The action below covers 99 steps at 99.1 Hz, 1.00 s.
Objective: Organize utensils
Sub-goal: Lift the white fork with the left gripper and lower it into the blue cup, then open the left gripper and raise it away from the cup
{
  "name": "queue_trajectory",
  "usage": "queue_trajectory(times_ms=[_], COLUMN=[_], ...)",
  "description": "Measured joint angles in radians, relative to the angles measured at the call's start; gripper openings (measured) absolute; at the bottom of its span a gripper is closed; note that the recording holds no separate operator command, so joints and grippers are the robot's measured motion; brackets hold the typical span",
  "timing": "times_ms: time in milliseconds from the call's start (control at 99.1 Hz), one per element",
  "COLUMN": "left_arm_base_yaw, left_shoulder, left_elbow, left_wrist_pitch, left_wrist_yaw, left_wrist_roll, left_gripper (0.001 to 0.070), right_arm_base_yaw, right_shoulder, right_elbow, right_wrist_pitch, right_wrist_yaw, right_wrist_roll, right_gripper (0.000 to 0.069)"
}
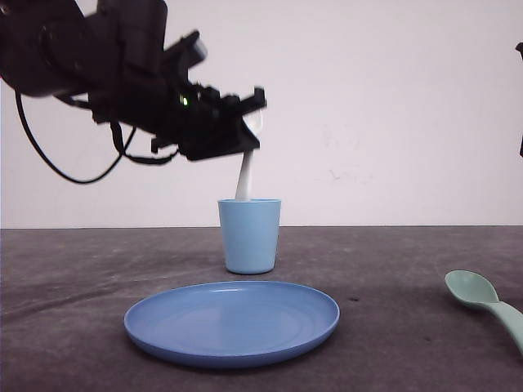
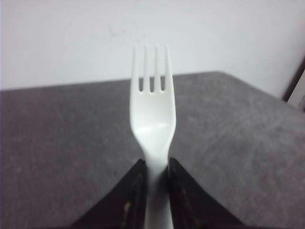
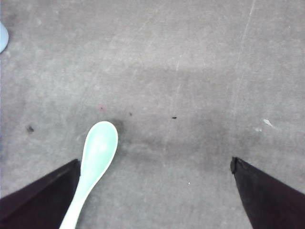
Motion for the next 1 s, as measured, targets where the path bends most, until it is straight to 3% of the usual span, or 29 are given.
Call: queue_trajectory(times_ms=[717,898,999], left_arm_base_yaw=[-0.013,-0.013,-0.013], left_shoulder=[0.056,0.056,0.05], left_elbow=[0.0,0.0,0.0], left_wrist_pitch=[-0.076,-0.076,-0.094], left_wrist_yaw=[0.0,0.0,0.0], left_wrist_roll=[0.048,0.048,0.048], left_gripper=[0.0074,0.0238,0.0272], right_arm_base_yaw=[0.0,0.0,0.0], right_shoulder=[0.0,0.0,0.0], right_elbow=[0.0,0.0,0.0], right_wrist_pitch=[-0.002,-0.002,-0.002], right_wrist_yaw=[0.0,0.0,-0.02], right_wrist_roll=[0.0,0.0,0.003], right_gripper=[0.0642,0.0642,0.0642])
